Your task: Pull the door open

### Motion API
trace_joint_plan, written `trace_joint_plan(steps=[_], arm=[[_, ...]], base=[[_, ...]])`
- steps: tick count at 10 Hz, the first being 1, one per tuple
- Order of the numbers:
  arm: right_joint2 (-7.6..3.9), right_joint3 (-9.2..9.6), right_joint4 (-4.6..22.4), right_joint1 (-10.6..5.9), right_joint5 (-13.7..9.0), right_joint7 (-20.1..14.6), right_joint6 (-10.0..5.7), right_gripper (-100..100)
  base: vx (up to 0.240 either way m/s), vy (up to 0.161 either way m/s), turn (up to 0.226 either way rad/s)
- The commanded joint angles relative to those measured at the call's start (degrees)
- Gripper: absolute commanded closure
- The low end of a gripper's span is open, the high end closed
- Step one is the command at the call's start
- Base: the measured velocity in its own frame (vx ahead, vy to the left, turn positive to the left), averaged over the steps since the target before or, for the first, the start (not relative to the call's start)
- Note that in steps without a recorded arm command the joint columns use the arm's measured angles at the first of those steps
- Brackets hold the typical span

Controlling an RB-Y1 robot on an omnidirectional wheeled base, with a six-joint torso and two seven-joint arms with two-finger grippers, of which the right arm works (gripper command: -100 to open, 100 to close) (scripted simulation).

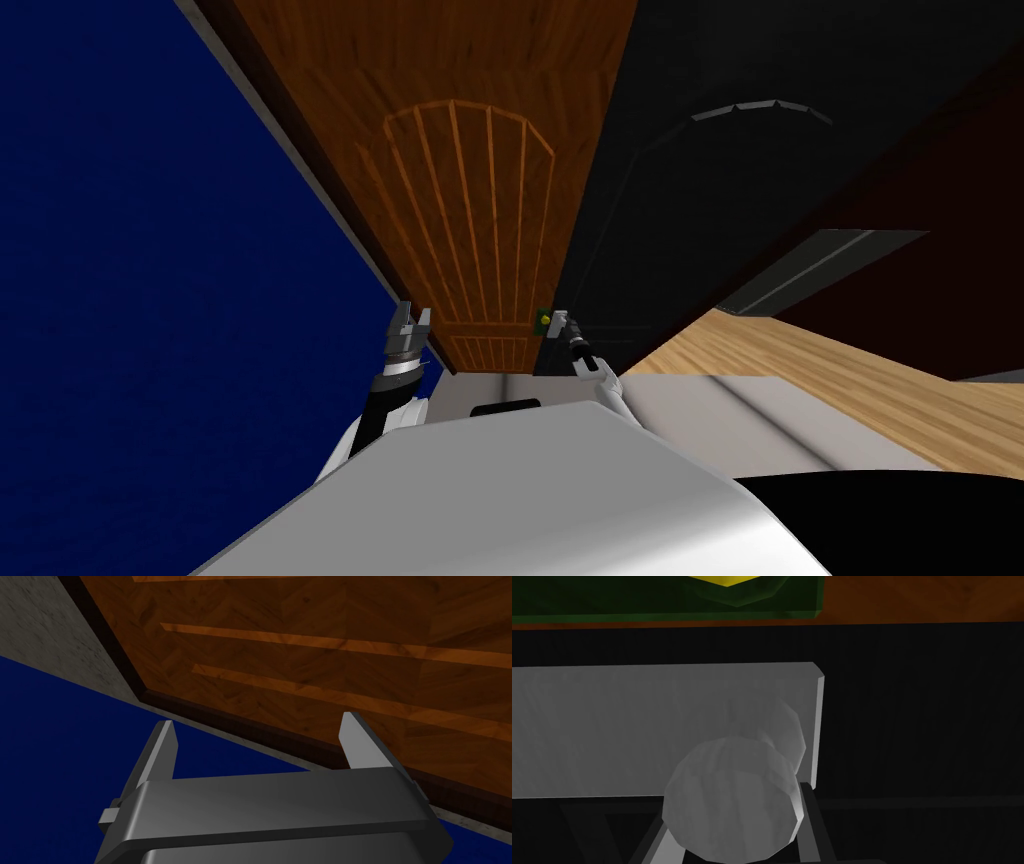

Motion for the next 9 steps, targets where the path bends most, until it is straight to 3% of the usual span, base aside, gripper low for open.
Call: trace_joint_plan(steps=[1,2,4,5,9], arm=[[-0.13,-0.20,0.0,0.02,0.0,0.0,0.00,100],[-1.12,-1.14,0.4,1.18,-0.2,-0.2,0.20,100],[-1.87,-1.58,0.6,1.87,-0.3,-0.5,0.19,100],[-1.66,-0.81,0.3,1.51,-0.1,-1.0,-0.12,-100],[-1.07,1.38,-1.6,2.04,0.5,-2.3,-1.10,-100]], base=[[0.000,0.000,0.000],[-0.140,-0.089,-0.144],[-0.205,-0.133,-0.086],[-0.206,-0.001,0.040],[-0.185,0.104,0.051]])
